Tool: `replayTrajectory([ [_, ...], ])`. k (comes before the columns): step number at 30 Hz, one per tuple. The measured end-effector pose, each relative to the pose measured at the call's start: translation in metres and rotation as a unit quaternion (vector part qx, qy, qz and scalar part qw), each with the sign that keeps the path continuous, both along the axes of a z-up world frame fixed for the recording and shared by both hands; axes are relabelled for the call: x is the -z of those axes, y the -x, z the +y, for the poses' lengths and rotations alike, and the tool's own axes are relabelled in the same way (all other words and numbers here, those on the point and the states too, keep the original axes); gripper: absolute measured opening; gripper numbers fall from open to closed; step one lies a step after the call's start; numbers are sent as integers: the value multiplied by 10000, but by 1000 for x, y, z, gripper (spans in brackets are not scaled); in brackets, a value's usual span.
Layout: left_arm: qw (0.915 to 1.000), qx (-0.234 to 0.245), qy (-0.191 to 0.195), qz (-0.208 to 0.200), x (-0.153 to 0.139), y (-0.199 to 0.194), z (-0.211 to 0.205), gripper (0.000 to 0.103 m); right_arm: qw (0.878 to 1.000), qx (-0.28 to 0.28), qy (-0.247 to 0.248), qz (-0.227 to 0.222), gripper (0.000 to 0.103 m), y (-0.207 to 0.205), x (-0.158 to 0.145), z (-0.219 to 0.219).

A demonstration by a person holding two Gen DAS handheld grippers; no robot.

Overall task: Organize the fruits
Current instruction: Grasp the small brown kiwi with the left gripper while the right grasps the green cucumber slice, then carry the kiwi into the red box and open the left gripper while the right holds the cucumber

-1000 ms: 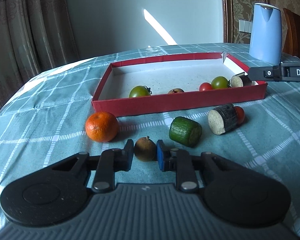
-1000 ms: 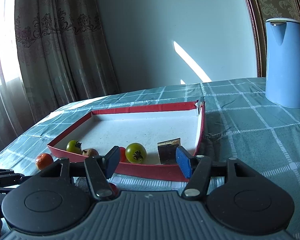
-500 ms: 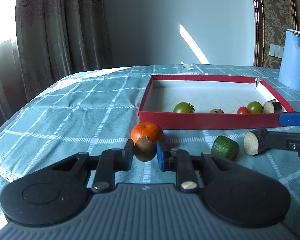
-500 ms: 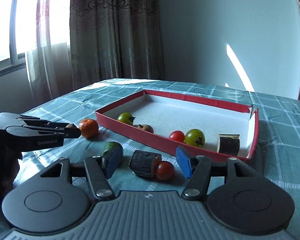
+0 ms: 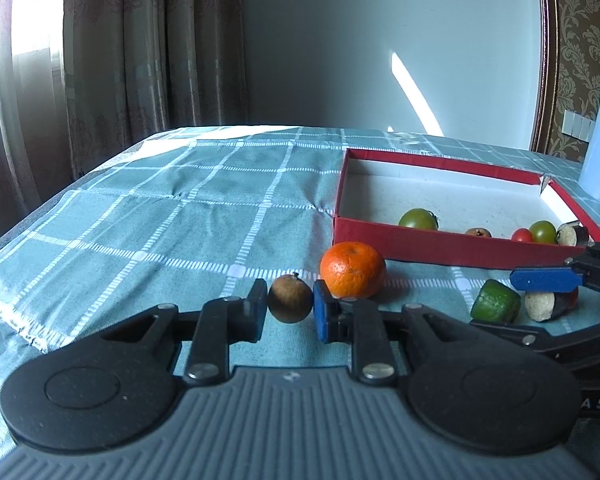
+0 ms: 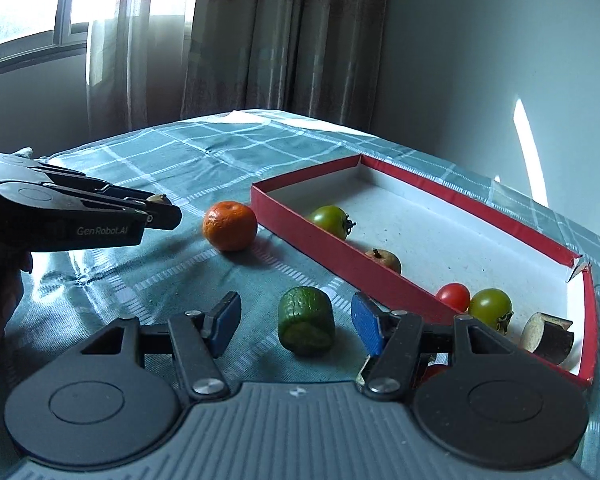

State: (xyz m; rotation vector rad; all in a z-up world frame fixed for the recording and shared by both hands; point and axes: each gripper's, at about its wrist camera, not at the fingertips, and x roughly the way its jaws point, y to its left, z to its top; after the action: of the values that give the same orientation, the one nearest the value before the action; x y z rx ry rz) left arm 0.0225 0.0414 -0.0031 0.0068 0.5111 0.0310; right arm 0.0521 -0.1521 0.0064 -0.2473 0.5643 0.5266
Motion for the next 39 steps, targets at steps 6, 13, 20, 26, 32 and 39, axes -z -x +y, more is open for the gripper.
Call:
replayTrajectory([
  [6, 10000, -9, -8, 25, 1, -1, -1, 22, 9998, 143, 108, 38, 30, -3, 4, 5],
  [13, 10000, -23, -29, 24, 1, -1, -2, 22, 9989, 273, -375, -51, 30, 9, -4, -11],
  [20, 9999, -35, -122, 21, 1, -2, -4, 22, 9933, 635, -938, -210, 30, 42, -12, -60],
  [26, 9998, -42, -194, 28, 0, -1, -9, 22, 9866, 1268, -1023, -72, 30, 42, -7, -106],
  [32, 9998, 93, -187, 27, -9, -5, -23, 22, 9828, 1474, -1071, 316, 30, 29, 1, -122],
  [39, 9984, 298, -414, -262, -42, -36, -63, 22, 9790, 1463, -1346, 451, 30, 27, 4, -131],
])
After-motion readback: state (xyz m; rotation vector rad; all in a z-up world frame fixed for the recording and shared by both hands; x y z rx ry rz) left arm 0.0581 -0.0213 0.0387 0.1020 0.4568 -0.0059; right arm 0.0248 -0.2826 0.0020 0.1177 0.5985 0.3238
